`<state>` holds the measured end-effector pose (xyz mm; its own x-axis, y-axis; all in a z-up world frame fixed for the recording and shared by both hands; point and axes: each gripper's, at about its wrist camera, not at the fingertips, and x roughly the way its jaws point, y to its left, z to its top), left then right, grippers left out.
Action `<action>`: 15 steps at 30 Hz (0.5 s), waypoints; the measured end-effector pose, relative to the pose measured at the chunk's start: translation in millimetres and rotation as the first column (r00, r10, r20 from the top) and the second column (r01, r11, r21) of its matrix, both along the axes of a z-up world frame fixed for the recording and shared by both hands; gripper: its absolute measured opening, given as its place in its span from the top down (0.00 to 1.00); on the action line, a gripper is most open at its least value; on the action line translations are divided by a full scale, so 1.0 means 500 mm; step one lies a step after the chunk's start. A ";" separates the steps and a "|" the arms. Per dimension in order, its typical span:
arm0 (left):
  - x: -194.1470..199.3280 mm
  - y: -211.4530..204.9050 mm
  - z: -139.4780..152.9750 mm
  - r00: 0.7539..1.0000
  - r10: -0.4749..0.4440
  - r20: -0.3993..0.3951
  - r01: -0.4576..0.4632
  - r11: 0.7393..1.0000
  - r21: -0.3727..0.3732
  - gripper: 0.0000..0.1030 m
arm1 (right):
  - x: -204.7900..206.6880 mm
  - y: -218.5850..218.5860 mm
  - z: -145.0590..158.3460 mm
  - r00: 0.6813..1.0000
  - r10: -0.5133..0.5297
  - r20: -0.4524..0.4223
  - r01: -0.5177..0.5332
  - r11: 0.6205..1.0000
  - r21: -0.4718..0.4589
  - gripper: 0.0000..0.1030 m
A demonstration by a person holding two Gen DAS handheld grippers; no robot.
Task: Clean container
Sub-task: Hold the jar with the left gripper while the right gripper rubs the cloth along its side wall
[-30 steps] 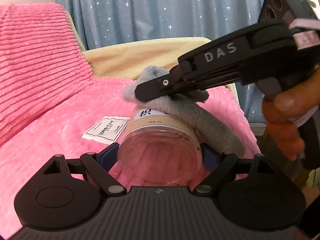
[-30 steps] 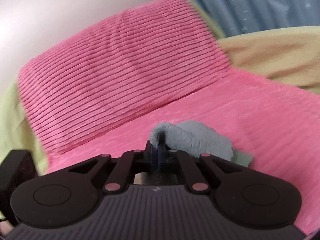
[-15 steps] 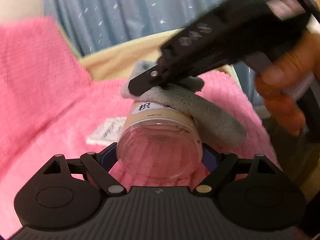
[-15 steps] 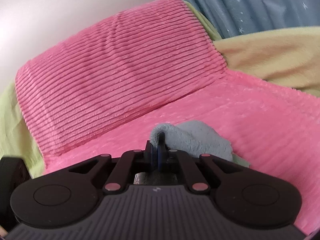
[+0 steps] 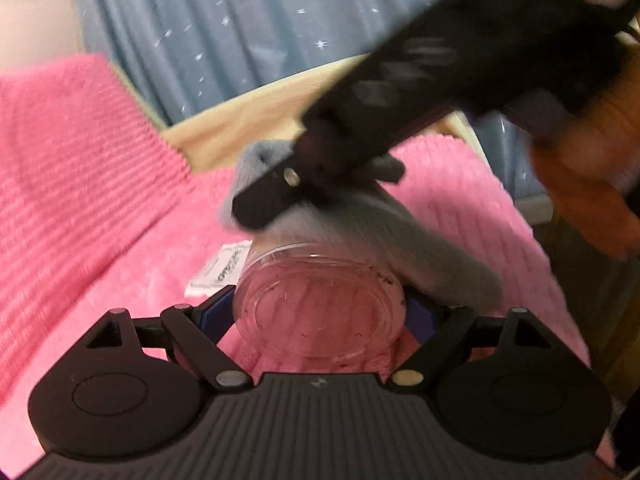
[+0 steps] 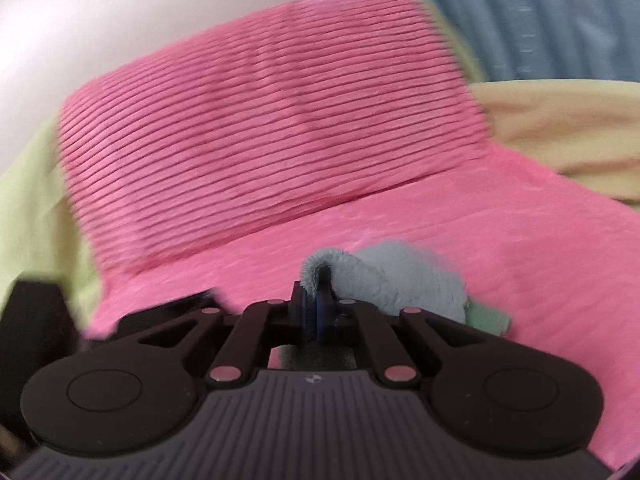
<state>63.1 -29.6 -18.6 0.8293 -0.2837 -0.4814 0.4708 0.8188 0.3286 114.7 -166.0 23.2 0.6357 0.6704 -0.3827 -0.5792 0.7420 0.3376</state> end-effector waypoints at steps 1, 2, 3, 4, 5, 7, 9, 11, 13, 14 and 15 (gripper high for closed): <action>-0.001 -0.003 0.000 1.000 -0.002 0.004 0.002 1.000 0.007 0.17 | 0.007 -0.007 -0.001 0.999 -0.034 -0.004 0.034 0.999 0.007 0.98; 0.003 0.005 0.004 1.000 0.001 -0.014 -0.001 0.999 -0.034 0.17 | 0.009 -0.016 -0.004 0.999 -0.050 -0.016 0.051 0.998 0.024 0.98; 0.008 0.013 0.008 0.999 0.004 -0.033 -0.006 0.997 -0.075 0.15 | 0.012 -0.020 -0.006 0.998 -0.053 -0.022 0.054 0.998 0.035 0.98; 0.012 0.020 0.012 0.999 0.005 -0.051 -0.011 0.993 -0.116 0.15 | 0.012 -0.021 -0.007 0.998 -0.050 -0.023 0.051 0.998 0.038 0.98; 0.018 0.034 0.016 0.997 0.008 -0.083 -0.022 0.984 -0.175 0.14 | 0.011 -0.021 -0.007 0.999 -0.047 -0.019 0.047 0.998 0.034 0.98; 0.030 0.065 0.023 0.989 0.004 -0.145 -0.049 0.951 -0.307 0.13 | 0.006 -0.016 -0.005 0.999 -0.043 -0.004 0.043 0.999 0.018 0.98; 0.037 0.086 0.025 0.985 0.006 -0.172 -0.072 0.922 -0.380 0.14 | 0.006 -0.017 -0.004 0.999 -0.042 -0.008 0.042 0.999 0.020 0.98; 0.045 0.100 0.020 0.979 -0.002 -0.205 -0.086 0.903 -0.421 0.16 | 0.000 -0.023 -0.005 0.999 -0.039 -0.019 0.040 0.999 0.029 0.98; 0.049 0.102 0.017 0.978 -0.009 -0.210 -0.083 0.900 -0.427 0.16 | -0.006 -0.019 -0.002 0.999 -0.001 -0.038 0.003 0.999 0.040 0.97; 0.050 0.101 0.016 0.979 -0.008 -0.202 -0.079 0.904 -0.419 0.16 | -0.010 -0.010 0.000 0.999 0.030 -0.036 -0.029 0.999 0.033 0.97; 0.047 0.097 0.017 0.982 -0.004 -0.191 -0.074 0.913 -0.401 0.16 | -0.014 -0.001 0.001 0.997 0.061 -0.035 -0.061 0.998 0.025 0.97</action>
<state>86.6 18.8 -10.2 0.7504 -0.4589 -0.4757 0.4594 0.8796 -0.1239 107.6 -166.5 23.8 0.5796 0.7167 -0.3879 -0.6104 0.6971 0.3760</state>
